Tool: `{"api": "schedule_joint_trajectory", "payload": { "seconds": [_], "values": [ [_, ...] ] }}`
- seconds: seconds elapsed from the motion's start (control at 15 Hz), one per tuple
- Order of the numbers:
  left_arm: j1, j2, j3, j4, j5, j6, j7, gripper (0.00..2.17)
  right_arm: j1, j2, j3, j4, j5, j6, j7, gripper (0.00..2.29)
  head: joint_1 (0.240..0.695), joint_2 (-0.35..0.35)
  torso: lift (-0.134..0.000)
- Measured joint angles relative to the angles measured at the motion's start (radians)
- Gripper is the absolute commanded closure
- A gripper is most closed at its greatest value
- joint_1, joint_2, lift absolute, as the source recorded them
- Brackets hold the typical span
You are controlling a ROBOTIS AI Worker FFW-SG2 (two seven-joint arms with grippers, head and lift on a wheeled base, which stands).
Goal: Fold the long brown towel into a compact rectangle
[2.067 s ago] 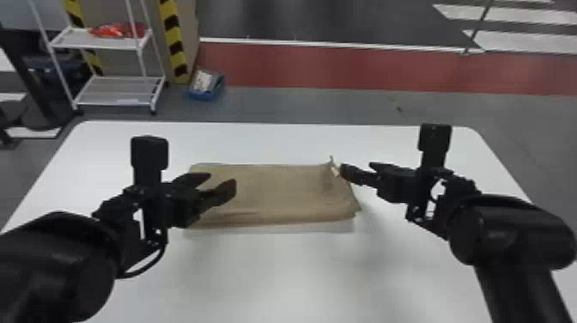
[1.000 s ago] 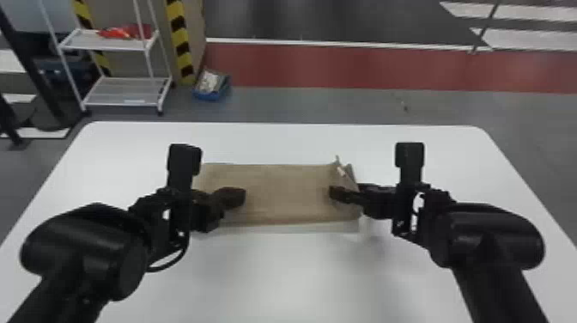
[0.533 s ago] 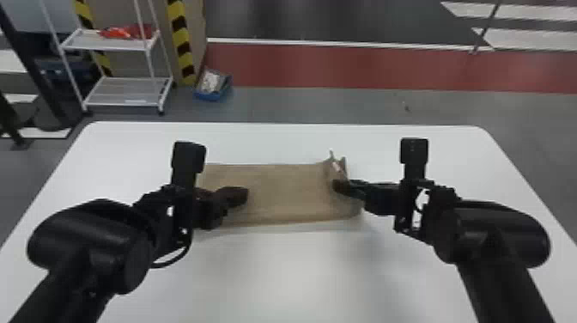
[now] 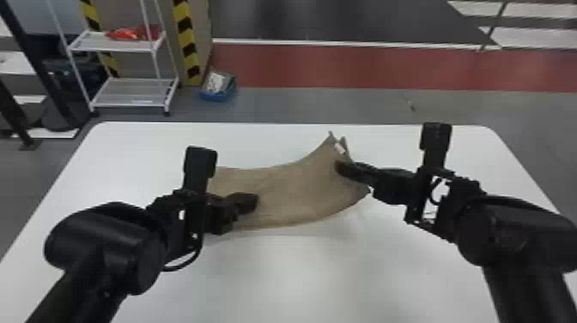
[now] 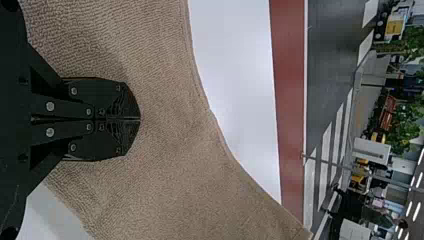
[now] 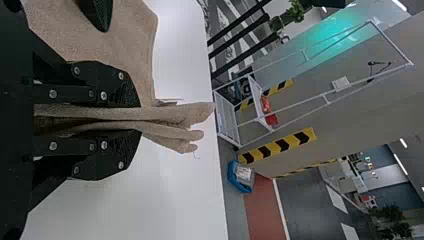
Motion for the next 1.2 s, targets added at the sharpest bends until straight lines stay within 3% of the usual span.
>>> {"api": "schedule_joint_trajectory", "payload": {
  "seconds": [0.27,0.53,0.93,1.2],
  "values": [
    [0.060,0.021,0.076,-0.138,0.054,0.028,-0.002,1.33,-0.014,-0.009,-0.057,-0.014,-0.003,0.052,0.001,0.94,0.695,-0.064,-0.123],
    [0.077,0.055,0.129,-0.145,0.069,0.036,-0.017,1.33,-0.019,-0.026,-0.092,-0.015,-0.014,0.079,0.004,0.94,0.695,-0.052,-0.123],
    [0.080,0.043,0.111,-0.080,0.035,0.016,-0.038,1.33,-0.031,-0.027,-0.094,-0.106,-0.023,0.212,0.002,0.94,0.695,-0.042,-0.123],
    [0.064,0.032,0.079,-0.069,0.034,0.018,-0.037,1.33,-0.052,0.006,-0.046,-0.153,-0.025,0.268,-0.030,0.94,0.695,-0.027,-0.123]
  ]
}}
